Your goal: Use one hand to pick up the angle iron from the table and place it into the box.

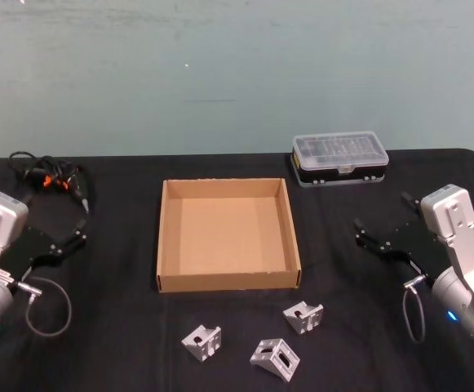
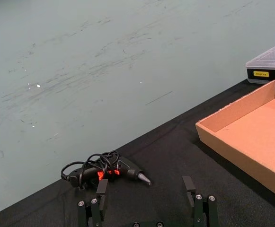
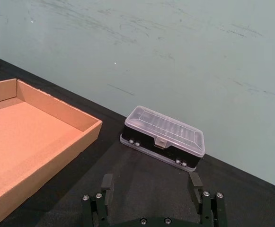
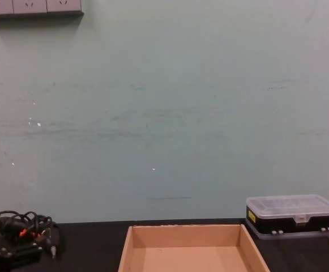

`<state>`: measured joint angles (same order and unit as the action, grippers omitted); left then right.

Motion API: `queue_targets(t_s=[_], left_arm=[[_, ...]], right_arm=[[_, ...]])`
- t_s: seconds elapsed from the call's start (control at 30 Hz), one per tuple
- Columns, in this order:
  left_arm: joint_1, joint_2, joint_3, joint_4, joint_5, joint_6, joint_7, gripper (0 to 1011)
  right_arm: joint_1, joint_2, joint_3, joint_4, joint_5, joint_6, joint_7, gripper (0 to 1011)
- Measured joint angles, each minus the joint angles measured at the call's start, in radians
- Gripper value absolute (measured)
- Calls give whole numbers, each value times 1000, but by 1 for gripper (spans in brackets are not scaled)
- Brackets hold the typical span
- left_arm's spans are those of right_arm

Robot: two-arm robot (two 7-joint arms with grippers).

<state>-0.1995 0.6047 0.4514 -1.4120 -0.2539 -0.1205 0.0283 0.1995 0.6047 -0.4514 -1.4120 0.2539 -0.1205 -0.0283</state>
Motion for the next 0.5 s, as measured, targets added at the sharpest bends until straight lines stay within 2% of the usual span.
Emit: queue_targets(t_s=[0.5], left_arm=[[0,0,0,0,0,0,0,1000]], right_arm=[[0,0,0,0,0,0,0,1000]])
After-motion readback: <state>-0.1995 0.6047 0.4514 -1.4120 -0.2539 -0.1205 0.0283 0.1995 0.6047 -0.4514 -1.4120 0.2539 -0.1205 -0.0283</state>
